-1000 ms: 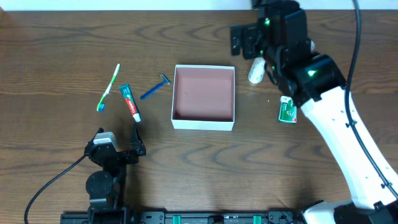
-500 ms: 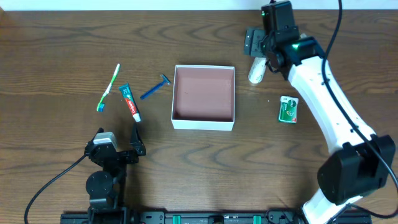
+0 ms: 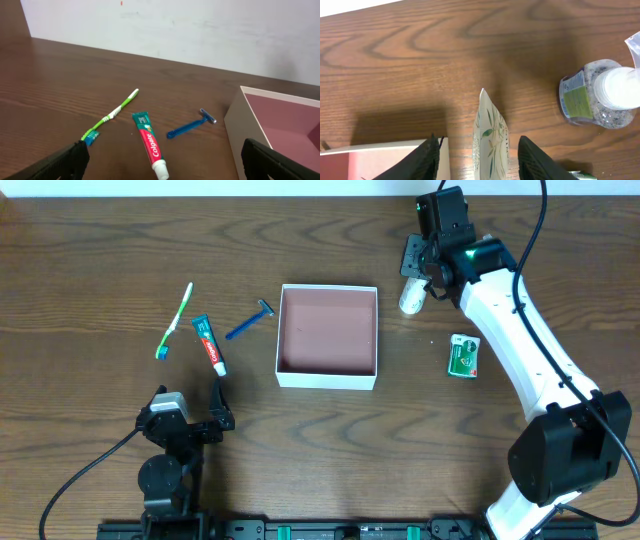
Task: Pack container
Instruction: 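Reach the right gripper to the white Pantene tube and grasp it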
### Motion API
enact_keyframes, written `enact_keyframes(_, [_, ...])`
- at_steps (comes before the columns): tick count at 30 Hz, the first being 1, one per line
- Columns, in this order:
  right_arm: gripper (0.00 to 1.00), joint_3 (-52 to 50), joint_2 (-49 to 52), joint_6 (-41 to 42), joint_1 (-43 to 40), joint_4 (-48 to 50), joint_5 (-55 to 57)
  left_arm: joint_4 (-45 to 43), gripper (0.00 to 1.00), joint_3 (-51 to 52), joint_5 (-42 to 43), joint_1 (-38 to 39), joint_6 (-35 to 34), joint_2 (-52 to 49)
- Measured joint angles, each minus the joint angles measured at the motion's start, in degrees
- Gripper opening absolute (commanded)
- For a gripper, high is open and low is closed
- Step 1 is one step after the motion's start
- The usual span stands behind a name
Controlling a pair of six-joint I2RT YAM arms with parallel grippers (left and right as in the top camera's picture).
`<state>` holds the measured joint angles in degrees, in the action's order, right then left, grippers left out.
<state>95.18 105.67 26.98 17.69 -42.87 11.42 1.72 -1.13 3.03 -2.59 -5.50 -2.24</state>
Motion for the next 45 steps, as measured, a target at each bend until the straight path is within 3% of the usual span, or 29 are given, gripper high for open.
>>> enact_keyframes(9, [0.38, 0.0, 0.02, 0.68, -0.31, 0.0, 0.0, -0.02, 0.98, 0.0, -0.02, 0.0, 0.0, 0.0])
enact_keyframes(14, [0.27, -0.04, 0.02, 1.05, -0.37, 0.07, 0.02, 0.0, 0.98, 0.0, -0.02, 0.0, 0.0, 0.0])
enact_keyframes(25, [0.29, -0.81, 0.02, 1.09, -1.7, 0.74, 0.0, 0.0, 0.98, 0.0, 0.0, 0.0, 0.0, 0.0])
enact_keyframes(32, [0.01, -1.75, 0.04, 1.33, -1.7, 1.84, -0.11, 0.0, 0.98, 0.0, 0.0, 0.0, 0.0, 0.0])
enact_keyframes(45, [0.01, -1.95, -0.98, -1.62, -1.7, 1.95, -0.09, 0.0, 0.98, 0.0, 0.0, 0.0, 0.0, 0.0])
